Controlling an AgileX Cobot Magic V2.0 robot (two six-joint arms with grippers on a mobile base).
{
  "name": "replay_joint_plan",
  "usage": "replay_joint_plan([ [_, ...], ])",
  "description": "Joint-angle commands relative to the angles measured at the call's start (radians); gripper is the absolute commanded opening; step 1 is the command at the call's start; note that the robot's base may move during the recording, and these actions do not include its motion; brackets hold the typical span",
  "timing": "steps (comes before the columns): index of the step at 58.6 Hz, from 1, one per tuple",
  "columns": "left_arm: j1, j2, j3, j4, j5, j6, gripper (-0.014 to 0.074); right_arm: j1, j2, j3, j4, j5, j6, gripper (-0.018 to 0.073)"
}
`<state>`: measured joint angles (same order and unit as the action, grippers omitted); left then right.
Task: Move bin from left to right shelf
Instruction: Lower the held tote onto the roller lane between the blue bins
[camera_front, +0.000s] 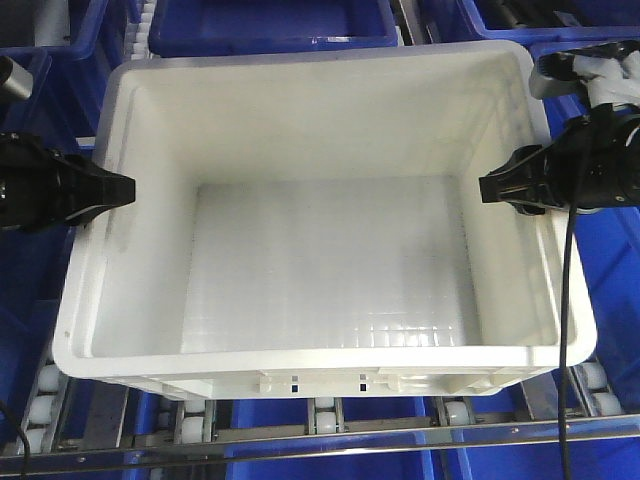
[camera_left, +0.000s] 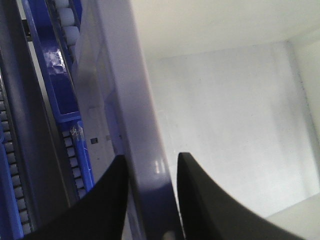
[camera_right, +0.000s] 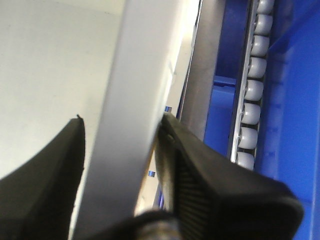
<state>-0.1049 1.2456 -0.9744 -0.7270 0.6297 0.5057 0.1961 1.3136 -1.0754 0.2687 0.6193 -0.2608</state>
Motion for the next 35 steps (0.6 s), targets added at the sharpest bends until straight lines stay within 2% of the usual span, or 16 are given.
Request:
replay_joint_plan([
  [1,-0.036,-0.039,-0.045,-0.167,0.053,0.034,-0.0006,0.023,-0.01,-0.052,0.129,-0.142,0.005,-0.0004],
  [35,-0.036,-0.032,-0.045,-0.135,-0.012,0.032,-0.0006,0.023,0.041,-0.052,0.13,-0.16,-0.016,-0.0004],
])
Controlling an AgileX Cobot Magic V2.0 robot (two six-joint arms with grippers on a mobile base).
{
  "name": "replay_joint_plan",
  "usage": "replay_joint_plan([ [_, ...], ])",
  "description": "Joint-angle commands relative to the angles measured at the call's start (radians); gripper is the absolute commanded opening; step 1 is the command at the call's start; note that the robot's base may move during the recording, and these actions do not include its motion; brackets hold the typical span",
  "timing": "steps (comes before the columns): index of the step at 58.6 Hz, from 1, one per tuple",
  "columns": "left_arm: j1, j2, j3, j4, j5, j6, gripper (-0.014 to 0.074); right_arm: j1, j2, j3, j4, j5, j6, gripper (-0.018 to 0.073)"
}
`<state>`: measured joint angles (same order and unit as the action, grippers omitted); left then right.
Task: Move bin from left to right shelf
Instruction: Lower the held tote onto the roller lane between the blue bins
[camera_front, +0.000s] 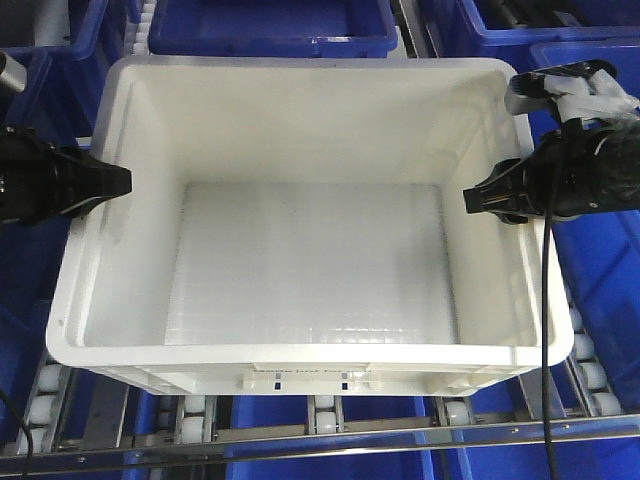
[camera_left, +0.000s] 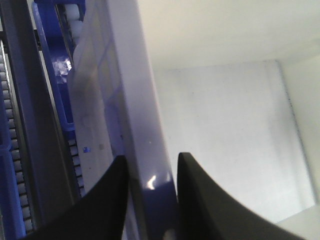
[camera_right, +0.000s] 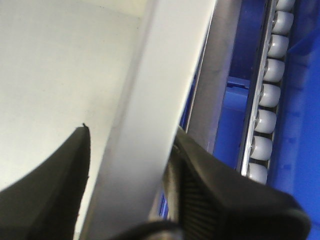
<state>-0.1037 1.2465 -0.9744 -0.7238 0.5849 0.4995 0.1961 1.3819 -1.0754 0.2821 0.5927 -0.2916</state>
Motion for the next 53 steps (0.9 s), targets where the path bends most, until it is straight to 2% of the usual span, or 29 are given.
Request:
replay_joint_plan([
  [1,-0.038,-0.03,-0.045,-0.138,0.035,0.038,-0.0006,0.023,-0.027,-0.052,0.116,-0.133,0.015,-0.0004],
  [23,-0.038,0.011,-0.045,-0.15,0.076,0.036,-0.0006,0.023,-0.027,-0.052,0.116,-0.133,0.015,-0.0004],
  [53,-0.038,0.025,-0.045,-0.146,0.063,0.037,-0.0001,0.023,-0.027,-0.052,0.116,-0.143,0.012,0.0],
])
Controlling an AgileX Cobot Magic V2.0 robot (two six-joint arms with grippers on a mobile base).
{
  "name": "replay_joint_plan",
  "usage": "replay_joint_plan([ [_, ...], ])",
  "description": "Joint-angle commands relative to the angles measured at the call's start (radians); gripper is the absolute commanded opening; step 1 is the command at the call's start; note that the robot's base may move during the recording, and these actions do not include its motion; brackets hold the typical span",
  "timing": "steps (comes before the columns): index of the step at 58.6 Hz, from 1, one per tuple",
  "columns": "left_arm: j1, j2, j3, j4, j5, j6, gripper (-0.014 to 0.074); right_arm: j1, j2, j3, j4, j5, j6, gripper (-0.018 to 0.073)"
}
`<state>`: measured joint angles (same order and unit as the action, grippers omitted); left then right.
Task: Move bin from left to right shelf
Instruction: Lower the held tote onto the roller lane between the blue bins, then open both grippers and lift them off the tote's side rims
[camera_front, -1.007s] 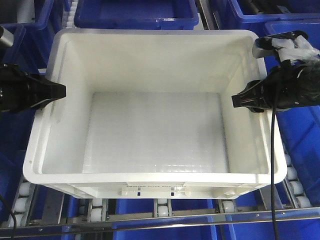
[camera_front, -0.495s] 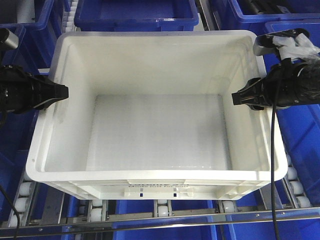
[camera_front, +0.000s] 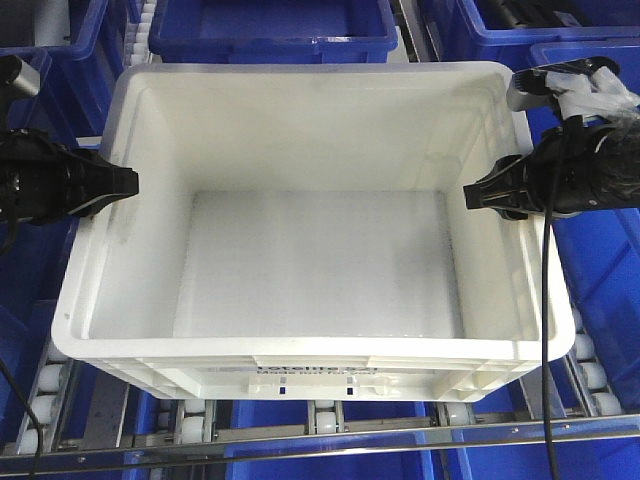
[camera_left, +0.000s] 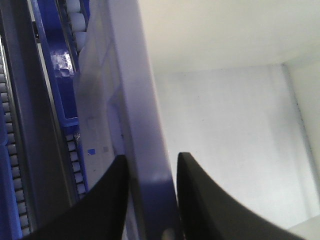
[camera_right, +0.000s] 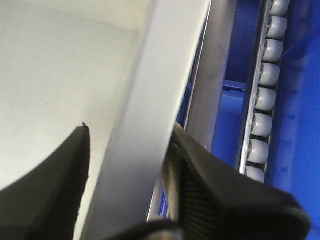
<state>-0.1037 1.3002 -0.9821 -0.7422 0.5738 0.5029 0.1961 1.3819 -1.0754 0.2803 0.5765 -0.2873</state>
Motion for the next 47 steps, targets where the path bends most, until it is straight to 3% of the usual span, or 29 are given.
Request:
replay_joint_plan([
  [1,-0.038,-0.028,-0.038,-0.128,0.072,0.034,0.0001,0.023,-0.027,-0.052,0.118,-0.126,0.007,0.0001],
  [16,-0.038,-0.028,-0.038,-0.128,0.055,0.038,0.0065,0.023,-0.027,-0.052,0.118,-0.121,-0.02,0.0111],
  [37,-0.038,-0.028,-0.038,-0.127,-0.018,0.046,0.0272,0.023,-0.027,-0.052,0.117,-0.129,-0.02,0.0508],
  [47,-0.038,-0.028,-0.038,-0.127,-0.067,0.046,0.0376,0.023,-0.027,-0.052,0.101,-0.147,-0.02,0.0613],
])
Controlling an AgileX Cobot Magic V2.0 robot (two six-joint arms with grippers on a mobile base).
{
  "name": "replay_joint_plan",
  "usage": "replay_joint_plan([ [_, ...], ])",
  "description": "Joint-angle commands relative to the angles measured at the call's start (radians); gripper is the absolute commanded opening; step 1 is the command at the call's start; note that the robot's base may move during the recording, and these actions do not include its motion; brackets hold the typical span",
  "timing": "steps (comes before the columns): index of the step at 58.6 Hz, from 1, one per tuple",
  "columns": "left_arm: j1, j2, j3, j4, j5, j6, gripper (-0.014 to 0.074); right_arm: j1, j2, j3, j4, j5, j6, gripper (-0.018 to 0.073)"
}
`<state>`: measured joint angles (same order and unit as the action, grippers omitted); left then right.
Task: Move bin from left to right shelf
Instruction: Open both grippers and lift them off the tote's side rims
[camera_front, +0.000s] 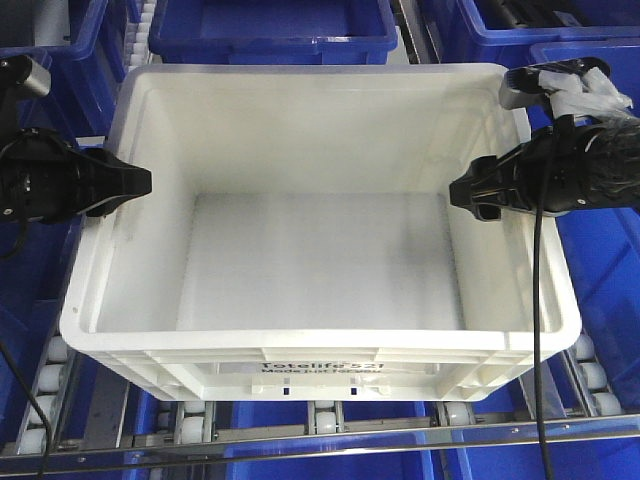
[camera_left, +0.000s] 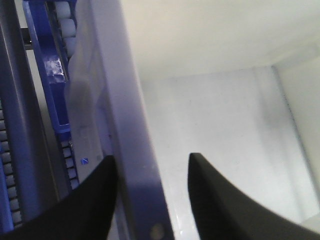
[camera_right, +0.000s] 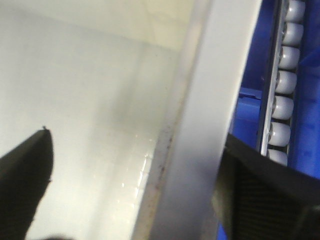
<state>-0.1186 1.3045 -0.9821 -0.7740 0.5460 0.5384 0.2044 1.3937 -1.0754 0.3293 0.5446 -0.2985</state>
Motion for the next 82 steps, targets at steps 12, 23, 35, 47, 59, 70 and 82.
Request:
replay_joint_plan([
  [12,-0.022,-0.038,-0.038,-0.094,-0.094,0.01,0.041,0.014,-0.04,-0.053,0.034,-0.124,-0.008,0.0609],
  [23,-0.022,-0.058,-0.038,-0.086,-0.14,0.01,0.041,0.014,-0.075,-0.053,0.013,-0.149,-0.008,0.0597],
  [35,-0.022,-0.084,-0.038,0.011,-0.154,0.008,0.0409,0.014,-0.12,-0.053,-0.074,-0.155,-0.005,0.0593],
  [47,-0.022,-0.119,-0.038,0.044,-0.143,0.001,0.0409,0.014,-0.132,-0.053,-0.109,-0.111,0.001,0.0593],
  [59,-0.022,-0.133,-0.038,0.043,-0.149,0.001,0.0409,0.014,-0.132,-0.053,-0.109,-0.117,0.0,0.0593],
  [70,-0.022,-0.133,-0.038,0.044,-0.169,0.001,0.0409,0.014,-0.132,-0.053,-0.106,-0.146,-0.001,0.0593],
  [82,-0.022,-0.133,-0.036,0.044,-0.142,0.001,0.0409,0.014,-0.132,-0.051,-0.106,-0.121,-0.001,0.0593],
])
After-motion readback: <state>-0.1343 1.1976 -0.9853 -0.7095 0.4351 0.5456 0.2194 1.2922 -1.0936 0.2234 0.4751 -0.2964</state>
